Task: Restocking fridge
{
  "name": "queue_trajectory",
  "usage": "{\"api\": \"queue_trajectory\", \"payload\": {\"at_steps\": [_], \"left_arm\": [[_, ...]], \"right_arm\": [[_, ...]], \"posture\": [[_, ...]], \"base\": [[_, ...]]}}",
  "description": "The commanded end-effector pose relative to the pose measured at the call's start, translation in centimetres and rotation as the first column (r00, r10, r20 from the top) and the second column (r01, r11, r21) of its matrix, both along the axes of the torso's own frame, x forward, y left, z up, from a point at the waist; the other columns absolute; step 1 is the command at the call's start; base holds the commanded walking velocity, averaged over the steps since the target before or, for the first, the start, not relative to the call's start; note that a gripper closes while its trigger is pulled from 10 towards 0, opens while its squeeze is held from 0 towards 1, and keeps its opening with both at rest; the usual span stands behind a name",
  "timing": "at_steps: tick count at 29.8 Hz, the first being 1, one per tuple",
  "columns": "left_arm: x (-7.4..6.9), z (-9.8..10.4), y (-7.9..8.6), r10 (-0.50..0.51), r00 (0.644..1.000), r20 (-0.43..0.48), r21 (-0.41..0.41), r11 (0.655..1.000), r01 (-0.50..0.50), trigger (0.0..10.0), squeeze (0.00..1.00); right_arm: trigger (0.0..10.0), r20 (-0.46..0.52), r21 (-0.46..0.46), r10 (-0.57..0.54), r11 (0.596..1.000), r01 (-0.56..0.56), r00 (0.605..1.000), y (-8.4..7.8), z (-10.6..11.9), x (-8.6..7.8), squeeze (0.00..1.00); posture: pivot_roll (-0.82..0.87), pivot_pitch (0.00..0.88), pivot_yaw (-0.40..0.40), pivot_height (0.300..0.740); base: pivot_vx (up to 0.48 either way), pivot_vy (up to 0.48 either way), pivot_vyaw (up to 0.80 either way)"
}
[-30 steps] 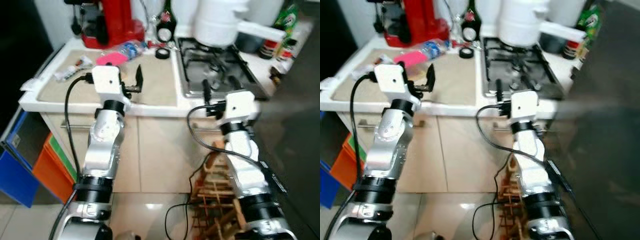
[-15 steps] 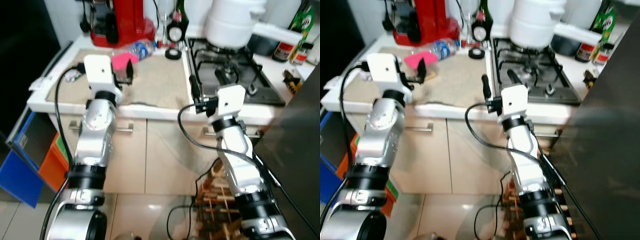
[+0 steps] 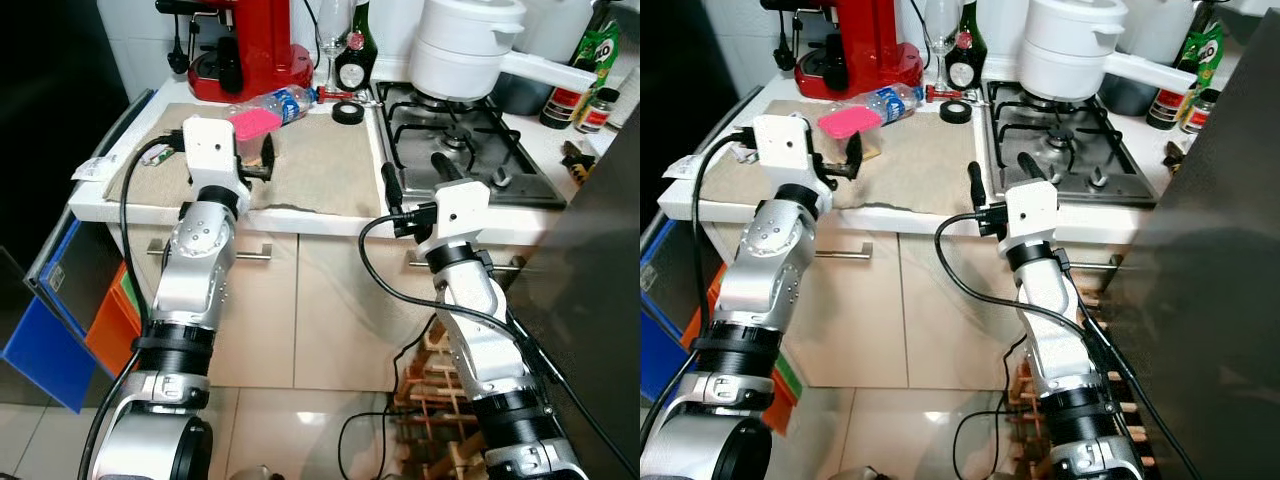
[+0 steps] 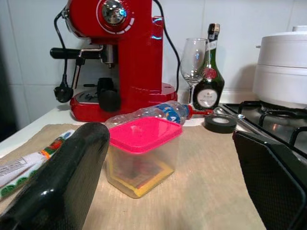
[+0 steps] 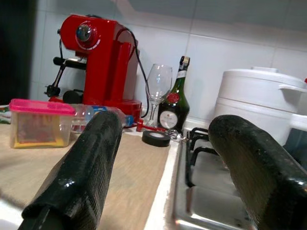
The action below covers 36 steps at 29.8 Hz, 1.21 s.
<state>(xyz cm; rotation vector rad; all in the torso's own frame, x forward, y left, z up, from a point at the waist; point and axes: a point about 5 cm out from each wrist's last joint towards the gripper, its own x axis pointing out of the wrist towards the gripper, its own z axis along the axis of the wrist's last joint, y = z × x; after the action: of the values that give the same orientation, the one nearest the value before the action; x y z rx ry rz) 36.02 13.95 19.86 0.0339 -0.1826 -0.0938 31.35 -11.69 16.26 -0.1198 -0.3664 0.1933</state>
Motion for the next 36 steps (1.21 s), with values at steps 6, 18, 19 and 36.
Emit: {"api": "queue_trajectory", "payload": {"at_steps": [6, 18, 19, 36], "left_arm": [[0.28, -0.07, -0.06, -0.013, 1.000, -0.026, 0.012, 1.000, 0.014, 10.0, 0.00], [0.20, -0.24, -0.26, -0.007, 1.000, -0.020, 0.064, 0.998, 0.008, 10.0, 0.00], [0.20, -0.24, -0.26, -0.007, 1.000, -0.020, 0.064, 0.998, 0.008, 10.0, 0.00], [-0.01, 0.09, -0.56, -0.028, 1.000, 0.013, 0.033, 0.999, 0.027, 10.0, 0.00]], "right_arm": [[10.0, -0.043, 0.000, -0.010, 1.000, 0.010, 0.999, -0.04, -0.60, 0.08, 0.00], [10.0, -0.047, -0.009, -0.019, 1.000, 0.018, 0.999, -0.11, -0.93, 0.02, 0.00], [10.0, -0.047, -0.009, -0.019, 1.000, 0.018, 0.999, -0.11, -0.93, 0.02, 0.00], [10.0, -0.008, -0.022, -0.018, 1.000, 0.018, 1.000, -0.01, -0.41, -0.01, 0.00]], "posture": [[-0.03, 0.019, -0.011, 0.740], [-0.03, 0.021, -0.012, 0.740], [-0.03, 0.021, -0.012, 0.740], [-0.03, 0.017, -0.013, 0.740]], "base": [[0.000, 0.480, -0.12], [0.000, 0.117, -0.18], [0.000, 0.000, 0.00], [0.219, 0.000, 0.00]]}}
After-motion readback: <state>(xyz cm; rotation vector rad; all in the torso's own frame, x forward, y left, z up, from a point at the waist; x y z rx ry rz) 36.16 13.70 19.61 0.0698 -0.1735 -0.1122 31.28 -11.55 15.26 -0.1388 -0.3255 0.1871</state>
